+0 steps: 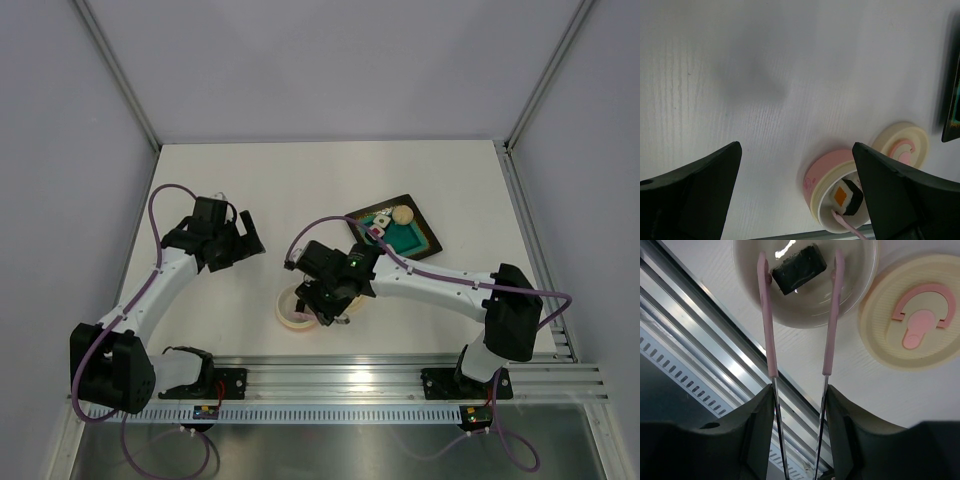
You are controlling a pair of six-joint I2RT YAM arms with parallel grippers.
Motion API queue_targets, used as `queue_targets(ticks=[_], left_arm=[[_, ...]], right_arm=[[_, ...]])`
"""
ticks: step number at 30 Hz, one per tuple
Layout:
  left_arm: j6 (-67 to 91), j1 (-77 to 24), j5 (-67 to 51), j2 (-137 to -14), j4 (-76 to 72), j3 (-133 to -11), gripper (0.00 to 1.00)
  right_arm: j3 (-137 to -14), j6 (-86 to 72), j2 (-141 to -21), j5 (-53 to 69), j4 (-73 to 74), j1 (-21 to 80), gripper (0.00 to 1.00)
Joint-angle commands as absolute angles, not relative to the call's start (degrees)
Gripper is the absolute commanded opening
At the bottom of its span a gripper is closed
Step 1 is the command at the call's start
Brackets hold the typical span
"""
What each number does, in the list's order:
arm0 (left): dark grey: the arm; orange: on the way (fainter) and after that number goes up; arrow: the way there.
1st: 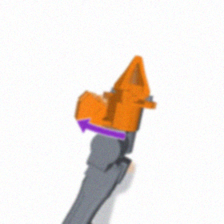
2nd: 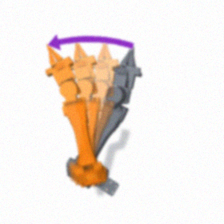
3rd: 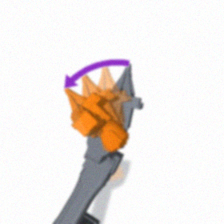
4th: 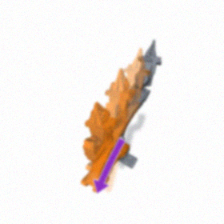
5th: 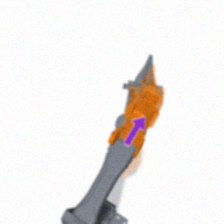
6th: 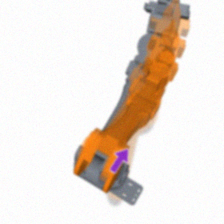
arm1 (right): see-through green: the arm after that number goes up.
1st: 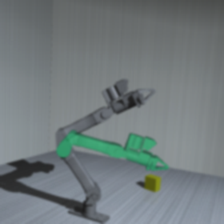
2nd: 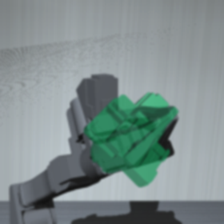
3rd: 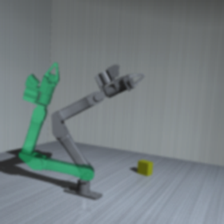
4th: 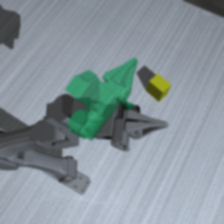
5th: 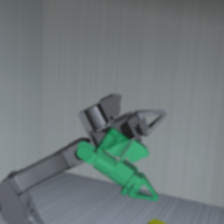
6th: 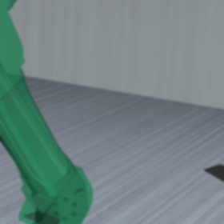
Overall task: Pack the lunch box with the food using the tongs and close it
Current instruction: Place the fake food on the plate.
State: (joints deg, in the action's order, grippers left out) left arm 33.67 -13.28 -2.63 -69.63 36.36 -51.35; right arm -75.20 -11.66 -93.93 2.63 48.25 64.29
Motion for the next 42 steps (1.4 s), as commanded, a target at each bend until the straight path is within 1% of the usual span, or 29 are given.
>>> queue_targets(ticks=[1, 7, 13, 17, 29, 34, 37, 42], left_arm=[[33.2, -12.9, -2.7, -70.0, 34.9, -53.2, 0.98], [33.0, -12.9, -2.8, -70.1, 35.1, -53.3, 0.98], [33.0, -12.9, -2.7, -70.2, 35.0, -53.0, 0.98], [33.0, -12.9, -3.1, -70.3, 34.7, -52.9, 0.98], [33.0, -12.8, -3.3, -70.8, 34.4, -52.6, 0.98], [33.0, -12.9, -3.3, -70.8, 34.5, -52.6, 0.98], [32.9, -12.9, -3.3, -70.8, 34.4, -52.6, 0.98], [33.0, -12.9, -3.5, -71.2, 34.2, -52.6, 0.98]], right_arm=[[-78.4, -10.5, -94.0, 2.5, 47.1, 64.9, 0.50], [-79.6, -10.5, -93.7, 1.0, 47.2, 64.9, 0.50], [-80.0, -11.2, -92.8, 0.3, 47.3, 64.8, 0.47], [-79.0, -12.0, -92.4, -1.5, 47.7, 64.8, 0.47], [-77.6, -13.8, -90.8, -0.6, 49.0, 64.9, 0.48], [-77.8, -14.1, -90.5, -1.0, 50.1, 64.8, 0.44], [-78.0, -14.5, -89.9, -1.3, 51.1, 64.8, 0.44], [-78.6, -14.8, -90.3, -0.4, 52.4, 64.9, 0.47]])
